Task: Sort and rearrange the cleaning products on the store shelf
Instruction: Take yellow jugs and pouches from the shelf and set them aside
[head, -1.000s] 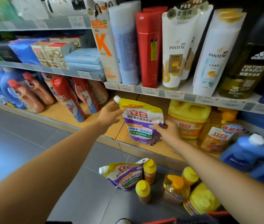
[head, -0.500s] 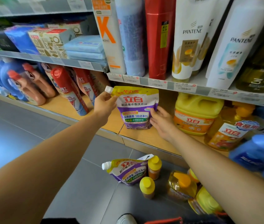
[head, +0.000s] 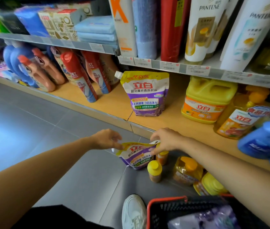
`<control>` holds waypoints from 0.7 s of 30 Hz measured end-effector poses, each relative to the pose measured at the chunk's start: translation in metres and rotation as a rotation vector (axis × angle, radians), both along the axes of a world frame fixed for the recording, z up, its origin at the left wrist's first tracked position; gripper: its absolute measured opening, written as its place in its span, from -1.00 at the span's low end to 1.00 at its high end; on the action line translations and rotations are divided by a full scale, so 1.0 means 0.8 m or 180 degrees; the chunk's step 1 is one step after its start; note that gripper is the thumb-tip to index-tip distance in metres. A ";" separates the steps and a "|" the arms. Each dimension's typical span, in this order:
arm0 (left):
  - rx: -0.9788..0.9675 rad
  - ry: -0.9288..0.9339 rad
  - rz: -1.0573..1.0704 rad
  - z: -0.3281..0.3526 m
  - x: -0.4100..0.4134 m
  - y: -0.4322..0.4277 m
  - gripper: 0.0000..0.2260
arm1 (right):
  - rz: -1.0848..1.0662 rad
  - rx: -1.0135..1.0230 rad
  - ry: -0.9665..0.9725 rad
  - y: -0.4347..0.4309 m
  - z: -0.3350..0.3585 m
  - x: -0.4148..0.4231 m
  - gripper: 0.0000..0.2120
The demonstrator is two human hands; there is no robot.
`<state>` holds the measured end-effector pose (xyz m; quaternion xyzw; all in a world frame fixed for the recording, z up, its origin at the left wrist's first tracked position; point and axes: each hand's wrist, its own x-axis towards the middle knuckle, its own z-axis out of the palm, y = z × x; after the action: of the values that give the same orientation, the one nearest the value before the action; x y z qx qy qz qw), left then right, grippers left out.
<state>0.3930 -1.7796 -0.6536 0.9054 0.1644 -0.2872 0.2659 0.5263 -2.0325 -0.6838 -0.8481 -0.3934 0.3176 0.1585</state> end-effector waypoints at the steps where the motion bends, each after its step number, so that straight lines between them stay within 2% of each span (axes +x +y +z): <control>1: 0.0098 0.0115 -0.0129 -0.005 -0.009 -0.003 -0.51 | 0.0025 -0.0090 -0.0196 0.000 -0.001 -0.002 -0.48; 3: 0.0385 0.0142 -0.0406 -0.011 -0.020 -0.007 -0.57 | -0.0117 0.0007 -0.0436 0.001 -0.001 -0.003 -0.73; 4: 0.0544 0.0068 -0.0509 -0.012 -0.023 -0.008 -0.60 | -0.0166 0.0075 -0.0505 0.002 0.000 -0.004 -0.79; 6: 0.0695 -0.0072 -0.0584 -0.013 -0.024 -0.008 -0.66 | -0.0162 0.0143 -0.0607 0.006 0.004 -0.004 -0.80; 11: 0.0485 -0.0316 -0.0277 0.008 -0.021 0.012 -0.74 | -0.0245 0.0479 -0.0562 0.013 0.018 -0.004 -0.80; 15: -0.0185 -0.1034 0.0484 0.046 -0.015 0.045 -0.81 | -0.0465 0.1036 -0.0479 0.017 0.049 -0.004 -0.70; 18: -0.0900 -0.1684 0.1126 0.070 -0.010 0.058 -0.78 | -0.0589 0.1495 -0.0389 0.028 0.087 -0.006 -0.78; 21: -0.1159 -0.2253 0.1430 0.089 0.002 0.062 -0.73 | -0.0712 0.1854 -0.0599 0.040 0.128 0.000 -0.77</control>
<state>0.3946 -1.7303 -0.5820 0.8283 0.2026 0.0805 0.5162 0.5265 -2.0007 -0.5817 -0.8307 -0.3849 0.0925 0.3913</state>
